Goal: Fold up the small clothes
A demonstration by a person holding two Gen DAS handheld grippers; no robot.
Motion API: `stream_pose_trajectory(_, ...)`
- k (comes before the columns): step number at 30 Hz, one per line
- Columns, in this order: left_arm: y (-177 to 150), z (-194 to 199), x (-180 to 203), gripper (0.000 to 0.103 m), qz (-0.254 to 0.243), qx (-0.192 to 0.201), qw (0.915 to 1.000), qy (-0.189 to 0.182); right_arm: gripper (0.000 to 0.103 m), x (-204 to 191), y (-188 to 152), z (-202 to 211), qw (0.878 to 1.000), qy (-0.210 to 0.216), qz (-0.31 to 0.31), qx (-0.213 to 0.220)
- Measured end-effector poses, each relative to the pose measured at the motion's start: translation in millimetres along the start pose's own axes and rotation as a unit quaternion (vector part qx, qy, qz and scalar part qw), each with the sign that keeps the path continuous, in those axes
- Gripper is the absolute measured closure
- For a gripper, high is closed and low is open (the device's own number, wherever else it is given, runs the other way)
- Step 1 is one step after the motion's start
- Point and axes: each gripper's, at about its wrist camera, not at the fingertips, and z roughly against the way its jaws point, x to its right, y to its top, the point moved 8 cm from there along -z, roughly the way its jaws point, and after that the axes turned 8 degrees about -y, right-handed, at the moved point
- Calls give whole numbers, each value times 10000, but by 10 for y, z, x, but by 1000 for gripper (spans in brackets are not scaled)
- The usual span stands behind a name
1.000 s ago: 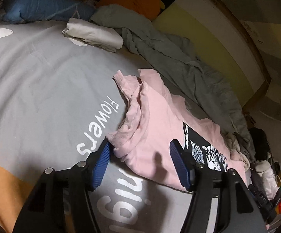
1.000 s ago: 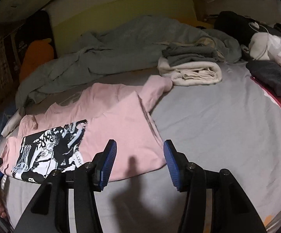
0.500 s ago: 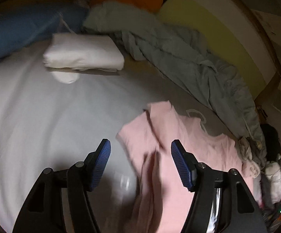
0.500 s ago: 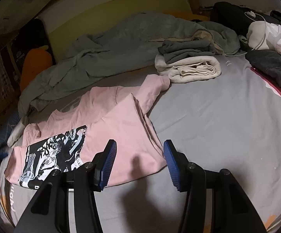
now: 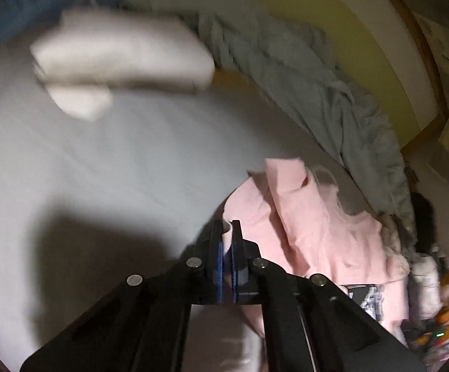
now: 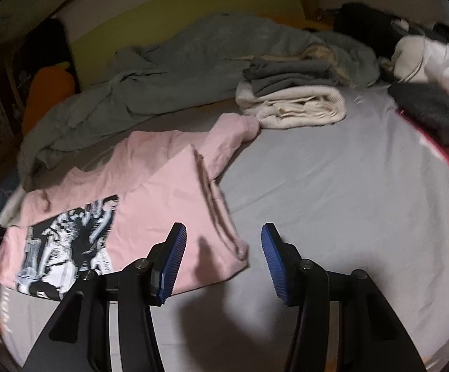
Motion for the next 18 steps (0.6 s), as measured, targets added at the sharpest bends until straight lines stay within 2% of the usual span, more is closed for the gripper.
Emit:
stream_pose_trajectory(2, 0, 209, 14, 100, -90, 321, 9994, 128, 51, 37, 4, 12, 10000, 4, -94, 6)
stream_pose_trajectory(4, -57, 379, 26, 100, -259, 445, 9978, 410, 51, 73, 3, 2, 9998, 34, -205, -33)
stream_pose_trajectory(11, -409, 502, 8, 99, -773, 409, 9852, 1472, 51, 111, 16, 15, 9994, -30, -336, 1)
stream_pose_trajectory(13, -474, 465, -5, 98, -1064, 318, 9768, 1832, 51, 127, 36, 46, 9995, -139, -264, 88)
stream_pose_trajectory(15, -497, 465, 23, 93, -1234, 328, 9688, 2125, 51, 159, 74, 63, 9994, -196, -242, 123)
stream_pose_trajectory(17, -455, 589, 89, 93, -1423, 589, 9579, 2423, 51, 223, 166, 69, 9993, -189, -307, 116)
stream_pose_trajectory(18, -412, 661, 143, 90, -1516, 761, 9556, 2411, 51, 272, 239, 76, 9990, -186, -390, 119)
